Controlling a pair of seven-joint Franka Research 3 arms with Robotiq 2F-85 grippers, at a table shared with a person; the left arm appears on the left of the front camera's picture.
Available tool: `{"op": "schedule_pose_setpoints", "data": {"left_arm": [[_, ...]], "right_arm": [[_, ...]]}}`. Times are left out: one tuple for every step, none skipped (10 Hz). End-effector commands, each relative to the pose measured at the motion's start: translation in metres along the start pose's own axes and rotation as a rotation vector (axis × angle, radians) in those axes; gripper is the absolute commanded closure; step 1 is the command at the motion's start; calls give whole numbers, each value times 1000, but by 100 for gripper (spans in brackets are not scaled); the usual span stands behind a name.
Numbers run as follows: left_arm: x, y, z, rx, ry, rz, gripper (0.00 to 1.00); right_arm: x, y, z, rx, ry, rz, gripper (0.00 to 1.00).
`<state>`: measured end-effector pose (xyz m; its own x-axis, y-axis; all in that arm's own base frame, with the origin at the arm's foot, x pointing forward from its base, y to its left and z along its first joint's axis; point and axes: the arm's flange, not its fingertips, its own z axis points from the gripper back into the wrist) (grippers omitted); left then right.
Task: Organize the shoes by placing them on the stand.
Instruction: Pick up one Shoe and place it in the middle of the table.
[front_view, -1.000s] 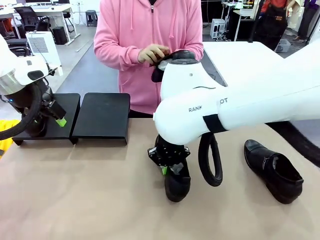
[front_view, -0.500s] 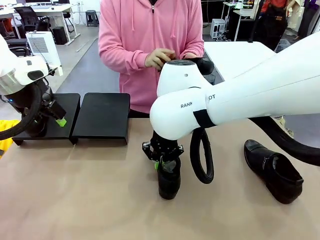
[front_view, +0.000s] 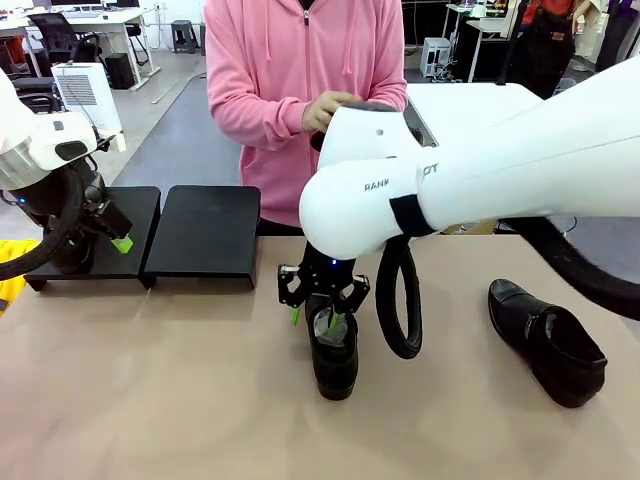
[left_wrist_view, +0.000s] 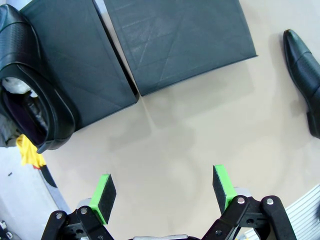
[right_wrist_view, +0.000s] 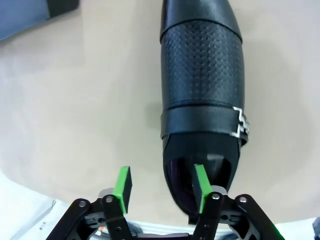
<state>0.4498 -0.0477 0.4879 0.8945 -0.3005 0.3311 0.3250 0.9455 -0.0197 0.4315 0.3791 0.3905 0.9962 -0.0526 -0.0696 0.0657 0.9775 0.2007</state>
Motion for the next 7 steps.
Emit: {"op": "schedule_pose_setpoints", "data": {"left_arm": [[-2,1,-1,2,-12,7,0],[-2,1,-1,2,-12,7,0],[-2,1,-1,2,-12,7,0],[-2,1,-1,2,-12,7,0],[-2,1,-1,2,-12,7,0],[-2,1,-1,2,-12,7,0],[-2,1,-1,2,-12,7,0]], "right_arm": [[-19,-28,26,36,5,-16,0],[-25,-44,31,-6,68,-6,0],[-7,-5,15,14,-4,-13,0],[-7,-5,15,14,-4,-13,0],[-7,-5,15,14,-4,-13,0],[-7,-5,15,14,-4,-13,0],[-7,-5,15,14,-4,-13,0]]}}
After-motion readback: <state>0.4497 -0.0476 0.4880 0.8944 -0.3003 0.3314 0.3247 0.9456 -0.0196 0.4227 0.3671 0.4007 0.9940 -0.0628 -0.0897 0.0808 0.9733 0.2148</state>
